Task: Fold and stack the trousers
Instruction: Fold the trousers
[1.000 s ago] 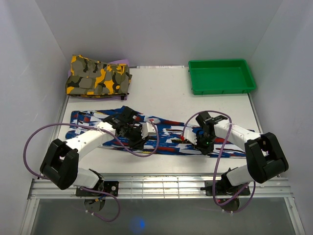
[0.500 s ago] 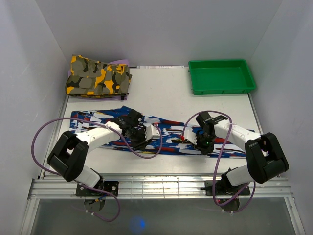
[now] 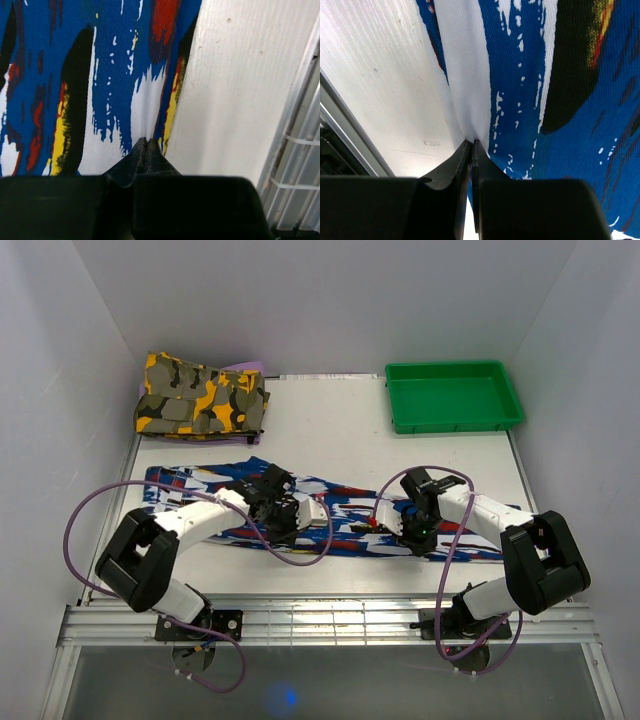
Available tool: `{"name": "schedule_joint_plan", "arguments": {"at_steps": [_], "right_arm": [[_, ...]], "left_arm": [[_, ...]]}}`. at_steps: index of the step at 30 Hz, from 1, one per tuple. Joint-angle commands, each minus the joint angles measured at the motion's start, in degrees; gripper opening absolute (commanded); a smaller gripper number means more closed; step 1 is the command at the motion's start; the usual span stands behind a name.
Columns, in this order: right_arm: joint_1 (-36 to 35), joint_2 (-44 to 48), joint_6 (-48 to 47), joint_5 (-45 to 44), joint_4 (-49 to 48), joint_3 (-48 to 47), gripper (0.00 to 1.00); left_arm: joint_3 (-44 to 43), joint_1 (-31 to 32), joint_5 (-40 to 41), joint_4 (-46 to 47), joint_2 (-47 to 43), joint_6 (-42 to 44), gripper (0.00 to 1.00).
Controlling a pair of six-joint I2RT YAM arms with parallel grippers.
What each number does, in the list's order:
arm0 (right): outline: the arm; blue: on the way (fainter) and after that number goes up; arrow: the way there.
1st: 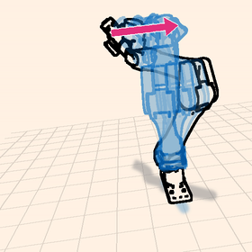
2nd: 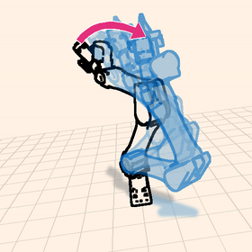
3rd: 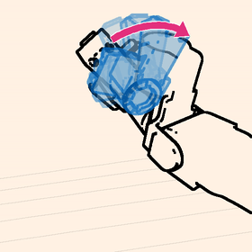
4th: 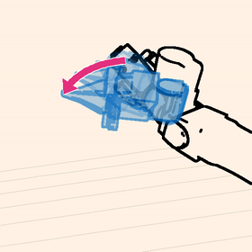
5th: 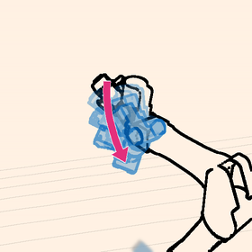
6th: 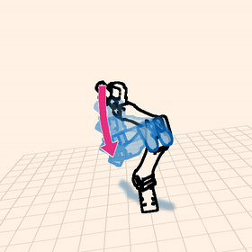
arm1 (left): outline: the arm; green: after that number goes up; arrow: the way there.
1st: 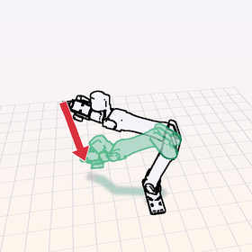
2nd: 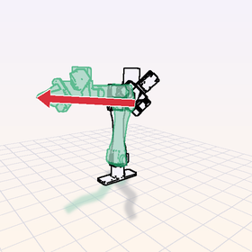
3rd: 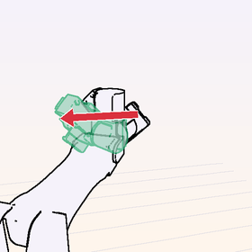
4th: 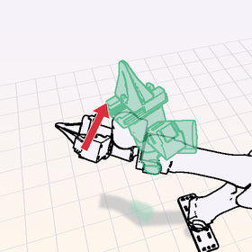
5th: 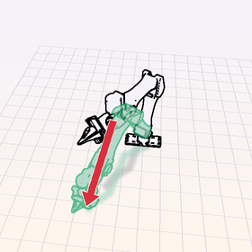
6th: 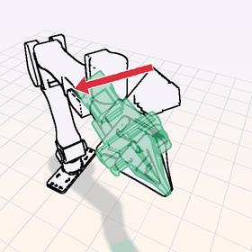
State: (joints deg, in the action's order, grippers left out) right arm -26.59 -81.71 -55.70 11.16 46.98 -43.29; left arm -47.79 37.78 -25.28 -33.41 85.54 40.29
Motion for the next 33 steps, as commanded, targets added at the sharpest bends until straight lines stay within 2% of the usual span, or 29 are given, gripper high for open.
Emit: {"name": "schedule_joint_plan", "arguments": {"at_steps": [1, 5, 8, 15, 20, 28, 29, 30, 31, 33], "right_arm": [[0.2, -0.9, -0.7, 0.5, -2.6, 0.9, 0.08], [0.2, -0.8, -1.0, 0.2, -2.7, 1.3, 0.08], [0.2, -0.6, -1.1, 0.1, -2.6, 1.5, 0.08], [0.2, 0.0, -1.5, -0.8, -1.3, 1.3, 0.08], [0.2, 2.2, -2.4, -1.3, 1.4, 0.0, 0.08], [0.3, 5.8, -4.2, -2.2, 6.6, -1.1, 0.08], [0.3, 5.6, -4.0, -2.1, 8.5, -1.7, 0.36], [0.9, 5.6, -4.0, -2.1, 9.6, -3.1, 0.55], [1.5, 5.8, -4.1, -1.6, 10.6, -3.6, 0.69], [4.9, 7.2, -4.2, -1.2, 12.2, -4.8, 0.72]], "left_arm": [[-2.6, 0.3, -5.4, -6.4, -5.9, -0.4, 0.00], [-1.9, 0.3, -8.6, -10.9, -7.9, 1.3, 0.00], [0.0, 0.3, -8.6, -11.9, -6.0, 2.0, 0.00], [2.0, 0.3, -7.0, -7.1, 7.3, -0.3, 0.00], [1.6, -0.1, -4.2, -3.3, 13.0, -4.5, 0.00], [-1.8, -6.8, -1.9, -3.5, 16.4, -8.2, 0.03], [-2.3, -8.1, -2.5, -4.4, 16.7, -8.2, 0.07], [-2.7, -8.6, -2.7, -4.8, 16.6, -8.1, 0.17], [-3.7, -8.8, -2.8, -5.3, 16.2, -7.9, 0.21], [-4.7, -8.9, -5.4, -7.9, 13.4, -6.8, 0.30]]}}
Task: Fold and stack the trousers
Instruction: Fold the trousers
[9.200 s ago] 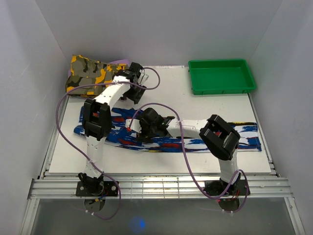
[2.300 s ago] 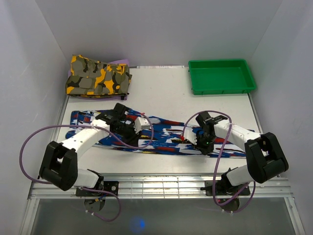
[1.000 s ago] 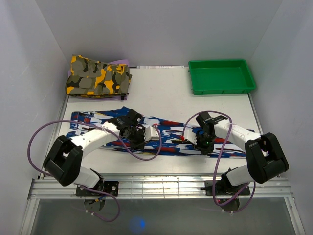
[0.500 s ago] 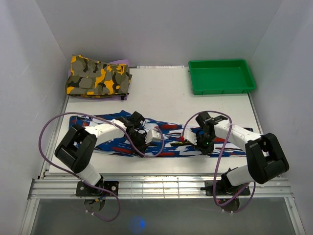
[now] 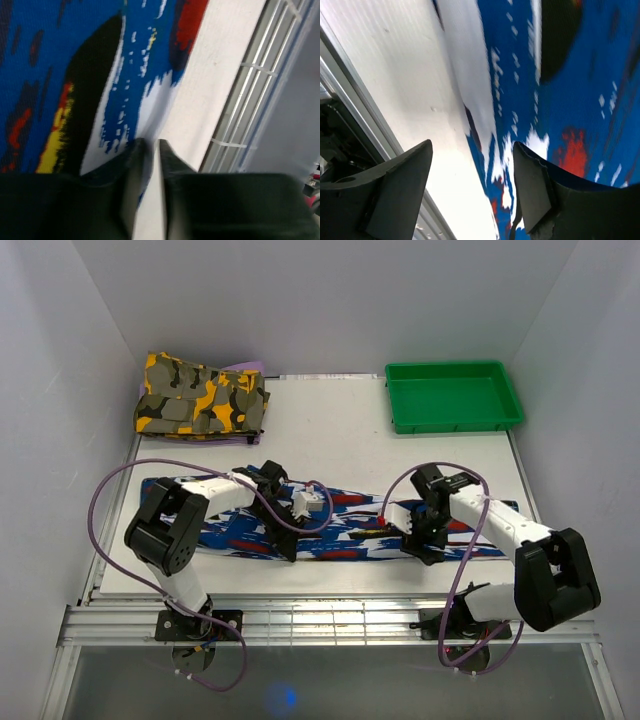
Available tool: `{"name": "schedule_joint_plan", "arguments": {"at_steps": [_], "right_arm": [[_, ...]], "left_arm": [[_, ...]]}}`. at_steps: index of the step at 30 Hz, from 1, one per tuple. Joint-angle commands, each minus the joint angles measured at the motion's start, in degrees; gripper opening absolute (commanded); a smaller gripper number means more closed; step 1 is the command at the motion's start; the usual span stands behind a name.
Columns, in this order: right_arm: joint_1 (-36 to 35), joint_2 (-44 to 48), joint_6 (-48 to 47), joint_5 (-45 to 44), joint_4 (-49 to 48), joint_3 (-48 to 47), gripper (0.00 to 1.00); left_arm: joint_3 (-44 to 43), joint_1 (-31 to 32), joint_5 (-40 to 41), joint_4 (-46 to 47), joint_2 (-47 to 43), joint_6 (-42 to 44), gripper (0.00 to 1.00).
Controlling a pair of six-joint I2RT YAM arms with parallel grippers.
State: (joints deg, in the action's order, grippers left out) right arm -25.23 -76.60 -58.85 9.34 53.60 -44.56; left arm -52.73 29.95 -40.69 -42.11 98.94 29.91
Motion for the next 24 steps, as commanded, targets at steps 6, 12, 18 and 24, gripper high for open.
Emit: {"name": "schedule_joint_plan", "arguments": {"at_steps": [6, 12, 18, 24], "right_arm": [[18.9, 1.5, -3.9, 3.3, 9.4, -9.0, 0.70], [32.9, -6.1, 1.4, 3.4, 9.1, -12.9, 0.60], [39.5, -16.2, 9.5, -2.6, 1.6, -14.1, 0.60], [45.8, -24.6, 6.3, -16.4, -7.3, -11.5, 0.61]], "left_arm": [[-8.1, -1.0, 3.1, -7.3, -8.8, 4.7, 0.59], [-16.0, -1.5, 3.4, -8.1, -12.5, -3.2, 0.61], [-12.4, -6.6, 15.9, -1.8, -5.7, -14.2, 0.62], [-15.1, -19.8, 21.2, 2.7, 5.5, -22.7, 0.61]]}}
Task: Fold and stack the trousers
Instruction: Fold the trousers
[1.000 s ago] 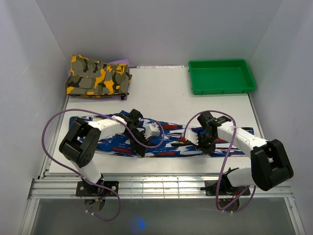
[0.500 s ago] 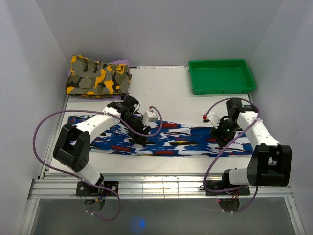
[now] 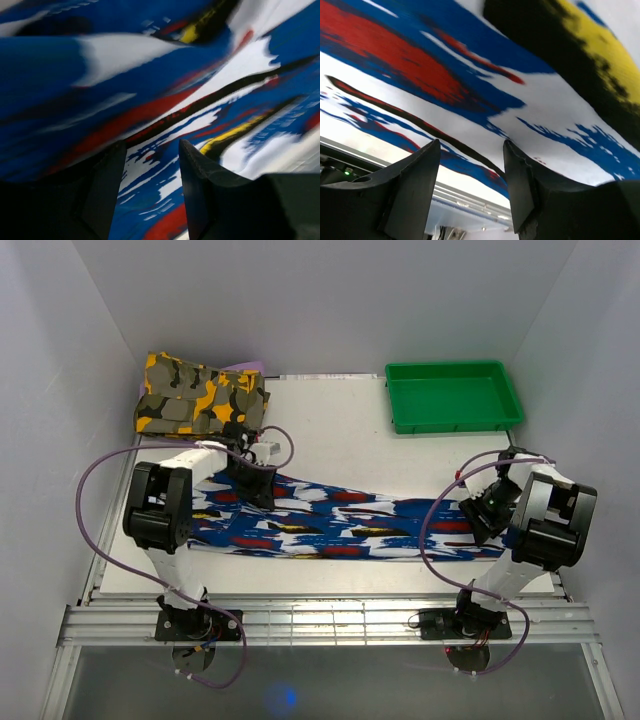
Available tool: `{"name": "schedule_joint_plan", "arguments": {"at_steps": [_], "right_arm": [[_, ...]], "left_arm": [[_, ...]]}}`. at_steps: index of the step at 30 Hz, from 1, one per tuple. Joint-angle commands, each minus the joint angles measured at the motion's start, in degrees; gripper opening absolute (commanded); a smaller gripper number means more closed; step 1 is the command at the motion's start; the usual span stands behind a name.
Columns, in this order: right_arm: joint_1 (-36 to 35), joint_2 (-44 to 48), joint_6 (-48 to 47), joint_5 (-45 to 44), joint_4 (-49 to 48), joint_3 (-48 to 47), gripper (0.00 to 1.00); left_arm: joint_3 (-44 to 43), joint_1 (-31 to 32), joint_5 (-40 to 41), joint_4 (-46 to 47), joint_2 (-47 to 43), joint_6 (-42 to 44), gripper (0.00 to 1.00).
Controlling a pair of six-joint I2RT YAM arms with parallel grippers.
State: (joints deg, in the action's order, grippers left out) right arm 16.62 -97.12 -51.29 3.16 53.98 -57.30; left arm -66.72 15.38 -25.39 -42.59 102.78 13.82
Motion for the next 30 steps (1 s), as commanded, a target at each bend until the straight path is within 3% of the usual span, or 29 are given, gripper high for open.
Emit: {"name": "schedule_joint_plan", "arguments": {"at_steps": [1, 7, 13, 16, 20, 24, 30], "right_arm": [[4.7, -5.0, -2.2, -12.4, -8.1, 1.1, 0.61], [6.5, -4.6, -6.7, -13.8, -7.2, 1.0, 0.61], [4.3, -1.6, -6.5, 0.0, 3.6, -10.2, 0.65], [1.9, -1.1, -4.0, 6.0, 5.7, -15.8, 0.62], [-2.5, -1.1, -0.7, 8.6, 4.8, -17.3, 0.53], [-5.0, -2.3, 1.4, 8.1, 2.8, -15.0, 0.40], [-5.6, -3.0, -0.3, 0.8, -0.6, -7.9, 0.34]], "left_arm": [[-1.8, -5.8, 7.4, 3.6, 2.8, -7.6, 0.61], [-7.7, -7.6, 10.0, 4.4, 9.9, -8.5, 0.61], [-8.6, -8.3, -12.6, 4.4, -0.3, -1.3, 0.62], [-10.5, -8.1, -15.7, 5.5, -3.8, -2.7, 0.61], [-14.1, -5.3, -8.0, 7.9, -0.7, -3.1, 0.60], [-17.5, -2.4, -2.6, 9.0, 4.2, 2.9, 0.61], [-22.7, -1.0, -5.9, 1.1, 10.6, 14.6, 0.56]]}}
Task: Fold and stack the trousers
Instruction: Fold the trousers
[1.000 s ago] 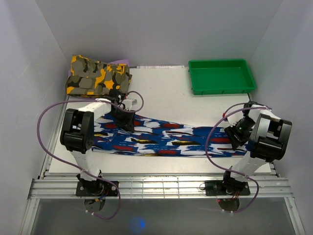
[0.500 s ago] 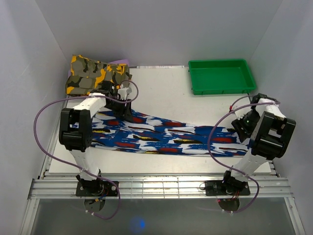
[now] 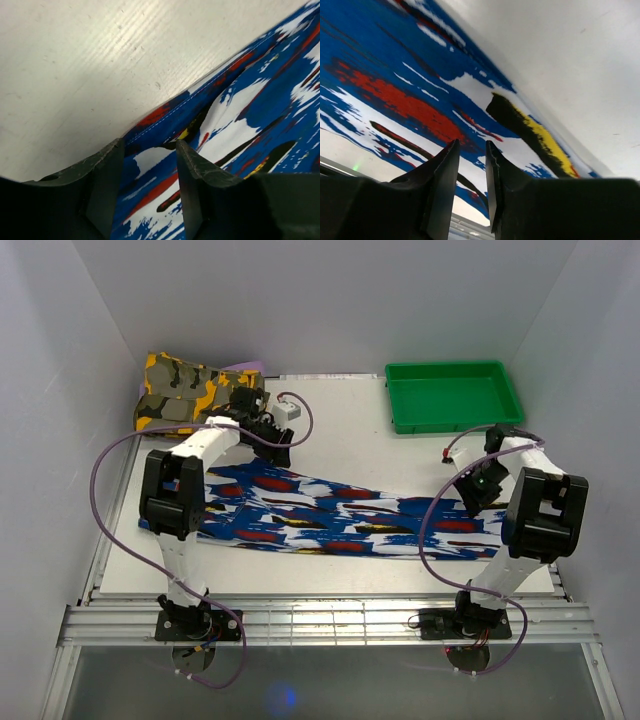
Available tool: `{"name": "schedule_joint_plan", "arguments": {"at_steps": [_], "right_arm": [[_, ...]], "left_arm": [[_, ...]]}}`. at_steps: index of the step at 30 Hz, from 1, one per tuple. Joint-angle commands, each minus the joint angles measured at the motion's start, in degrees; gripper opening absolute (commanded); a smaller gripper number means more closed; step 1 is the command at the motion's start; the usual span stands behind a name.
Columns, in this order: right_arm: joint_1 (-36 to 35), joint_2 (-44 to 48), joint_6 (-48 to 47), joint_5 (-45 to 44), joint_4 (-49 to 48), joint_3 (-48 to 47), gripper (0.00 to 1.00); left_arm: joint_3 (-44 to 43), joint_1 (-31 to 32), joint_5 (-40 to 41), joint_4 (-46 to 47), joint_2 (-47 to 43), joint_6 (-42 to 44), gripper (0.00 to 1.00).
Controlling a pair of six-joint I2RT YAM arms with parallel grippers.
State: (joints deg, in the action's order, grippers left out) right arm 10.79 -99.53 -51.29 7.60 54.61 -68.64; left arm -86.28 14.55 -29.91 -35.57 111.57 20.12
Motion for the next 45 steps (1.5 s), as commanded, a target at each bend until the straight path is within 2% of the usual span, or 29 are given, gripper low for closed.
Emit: {"name": "schedule_joint_plan", "arguments": {"at_steps": [1, 3, 5, 7, 8, 9, 13, 17, 19, 21, 25, 30, 33, 36, 37, 39, 40, 45], "right_arm": [[0.3, -0.3, -0.7, -6.0, -2.8, 4.6, 0.33], [0.3, -0.1, -1.9, -7.4, -4.3, 8.2, 0.33], [0.3, 0.1, -2.6, -11.2, -6.3, 10.2, 0.32], [0.3, 0.1, -2.8, -12.2, -7.1, 11.7, 0.32], [0.3, 0.3, -2.4, -12.2, -7.0, 11.7, 0.32], [0.3, 0.5, -2.1, -11.9, -6.6, 10.7, 0.32], [1.8, 1.4, 1.5, -8.2, -2.7, 3.0, 0.36], [7.0, -0.4, 6.7, -5.0, 1.6, -7.4, 0.40], [8.7, -1.8, 9.4, -6.3, 2.4, -11.3, 0.42], [11.2, -2.9, 10.6, -7.2, 2.3, -12.7, 0.48], [14.9, -7.7, 13.9, -6.1, 1.6, -16.5, 0.67], [15.6, -12.4, 13.3, -4.4, 0.5, -16.1, 0.69], [15.6, -13.9, 12.4, -3.8, 0.2, -12.8, 0.64], [15.6, -12.9, 10.8, -5.3, -3.0, -6.4, 0.48], [15.6, -12.3, 10.2, -7.1, -4.3, -5.0, 0.35], [15.7, -12.4, 9.1, -9.8, -7.4, -2.9, 0.20], [15.7, -12.6, 8.9, -11.2, -7.8, -3.1, 0.08], [15.8, -14.8, 9.4, -12.7, -9.7, -8.3, 0.08]], "left_arm": [[-3.5, -0.1, -2.3, -7.3, 2.9, 9.9, 0.54], [-2.2, -0.1, -2.3, -9.8, 3.2, 13.8, 0.53], [-0.6, -0.1, 1.0, -10.1, 3.9, 15.7, 0.52], [1.7, -0.2, 7.0, -9.5, 5.3, 16.4, 0.36], [2.6, -0.4, 9.0, -8.7, 5.6, 16.4, 0.36], [3.4, -0.8, 10.3, -7.9, 5.8, 15.8, 0.26], [4.8, -2.1, 13.6, -5.4, 6.0, 14.0, 0.13], [4.5, -2.2, 15.0, -3.6, 5.9, 12.4, 0.06], [4.4, -2.2, 15.9, -3.5, 6.3, 12.0, 0.04], [4.2, -2.4, 16.3, -3.5, 6.6, 11.9, 0.01], [3.7, -2.5, 15.9, -3.7, 7.2, 11.3, 0.00], [2.2, -2.7, 16.5, -4.8, 7.9, 10.5, 0.01], [1.1, -3.6, 17.1, -5.7, 9.2, 8.1, 0.00], [-0.9, -5.0, 19.4, -6.1, 11.4, 3.7, 0.00], [-2.2, -6.0, 20.1, -6.0, 12.0, 2.4, 0.00], [-3.7, -7.0, 21.9, -5.8, 13.8, -1.3, 0.00], [-5.6, -7.9, 22.7, -5.7, 14.5, -2.4, 0.00], [-11.7, -9.4, 23.9, -5.8, 17.5, -7.1, 0.00]]}}
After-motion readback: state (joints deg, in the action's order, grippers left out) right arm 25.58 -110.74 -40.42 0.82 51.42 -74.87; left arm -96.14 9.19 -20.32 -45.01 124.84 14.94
